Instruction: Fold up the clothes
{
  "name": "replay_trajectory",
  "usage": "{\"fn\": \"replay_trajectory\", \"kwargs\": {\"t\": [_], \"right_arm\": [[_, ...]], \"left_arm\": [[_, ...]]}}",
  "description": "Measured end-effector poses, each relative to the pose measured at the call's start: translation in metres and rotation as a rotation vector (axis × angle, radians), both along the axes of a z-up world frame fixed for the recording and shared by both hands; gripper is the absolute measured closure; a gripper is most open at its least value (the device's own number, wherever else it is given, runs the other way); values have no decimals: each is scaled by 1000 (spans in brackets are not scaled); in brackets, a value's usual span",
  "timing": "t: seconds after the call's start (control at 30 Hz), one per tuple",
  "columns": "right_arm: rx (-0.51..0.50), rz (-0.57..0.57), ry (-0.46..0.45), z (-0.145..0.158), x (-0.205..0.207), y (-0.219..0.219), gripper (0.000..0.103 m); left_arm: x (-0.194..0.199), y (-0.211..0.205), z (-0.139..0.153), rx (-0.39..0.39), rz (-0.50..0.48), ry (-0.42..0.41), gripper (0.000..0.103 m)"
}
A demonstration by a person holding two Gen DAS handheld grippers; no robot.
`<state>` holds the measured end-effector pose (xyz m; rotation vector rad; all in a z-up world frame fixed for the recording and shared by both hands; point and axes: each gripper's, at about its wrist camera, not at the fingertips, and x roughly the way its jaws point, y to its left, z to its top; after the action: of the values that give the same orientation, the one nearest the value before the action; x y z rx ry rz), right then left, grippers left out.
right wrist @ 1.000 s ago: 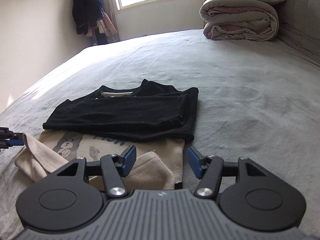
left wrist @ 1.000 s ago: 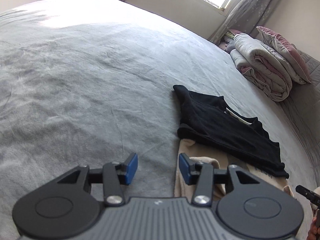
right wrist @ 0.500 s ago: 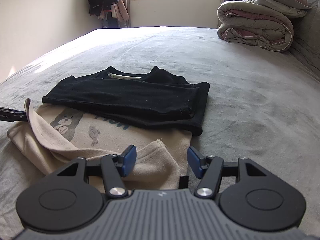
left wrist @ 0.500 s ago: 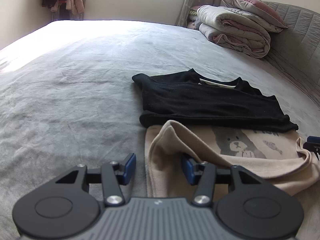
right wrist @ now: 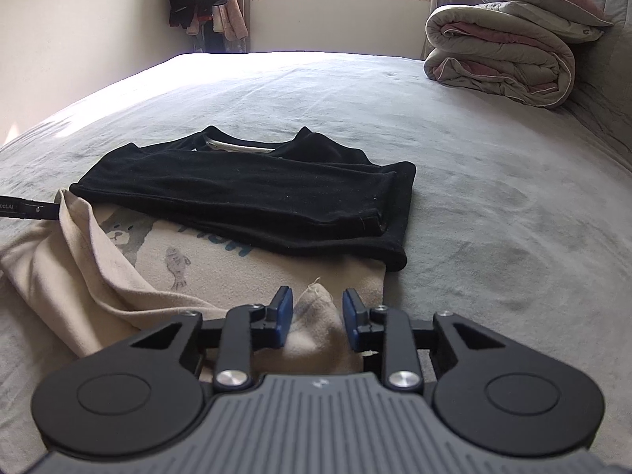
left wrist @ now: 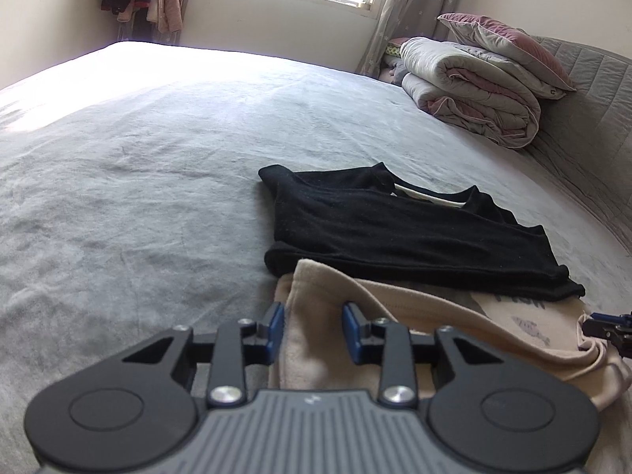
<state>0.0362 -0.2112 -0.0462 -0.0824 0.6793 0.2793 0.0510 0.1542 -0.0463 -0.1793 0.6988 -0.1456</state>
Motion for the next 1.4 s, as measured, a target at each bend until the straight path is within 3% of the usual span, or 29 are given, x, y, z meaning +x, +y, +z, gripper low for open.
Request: {"fn": "replay_trajectory", "kwargs": {"t": [0.07,0.17,0.33,0.43,0.57,0.63,0.7,0.73,0.77,0.8,0.97,1.1,1.23,1.33,1.4], "right_arm": [[-14,-7,-7,-1,-1,2,91],[5,-58,-51,5,-8,-4,95],[53,-152,-175,20,-22,-18,95],[70,-193,-218,23,-17,-20,95],[34,-216,-130,3,3,-18,95],[25,-227,-88,-6,8,-18,90],[25,-235,-85,-4,5,-17,80],[28,-233,-95,0,3,-17,76],[34,-228,-115,4,0,-15,60],[40,-223,-136,8,-4,-14,49],[79,-80,-148,17,-17,13,49],[13,27,-110,5,-22,41,49],[-98,139,-15,-12,-26,55,49],[-117,173,27,-8,-28,49,49],[-93,169,52,-5,-27,42,49]], "left_arm": [[0,-3,1,2,-2,5,97],[-7,-2,8,-5,17,-36,97],[-20,10,20,-92,75,-114,97],[-15,13,16,-86,103,-90,97],[-2,10,-4,-41,127,22,89],[-4,10,-3,-32,143,10,84],[-8,10,5,-22,152,-18,69],[-12,9,9,-17,152,-38,68],[-15,8,13,-12,150,-58,67],[-18,6,17,-10,136,-76,66],[-26,-28,21,6,-24,-104,63],[-30,-60,15,27,-177,-97,63],[-38,-88,2,102,-401,6,61],[-50,-92,-2,189,-500,10,61],[-48,-83,2,140,-484,29,60]]}}
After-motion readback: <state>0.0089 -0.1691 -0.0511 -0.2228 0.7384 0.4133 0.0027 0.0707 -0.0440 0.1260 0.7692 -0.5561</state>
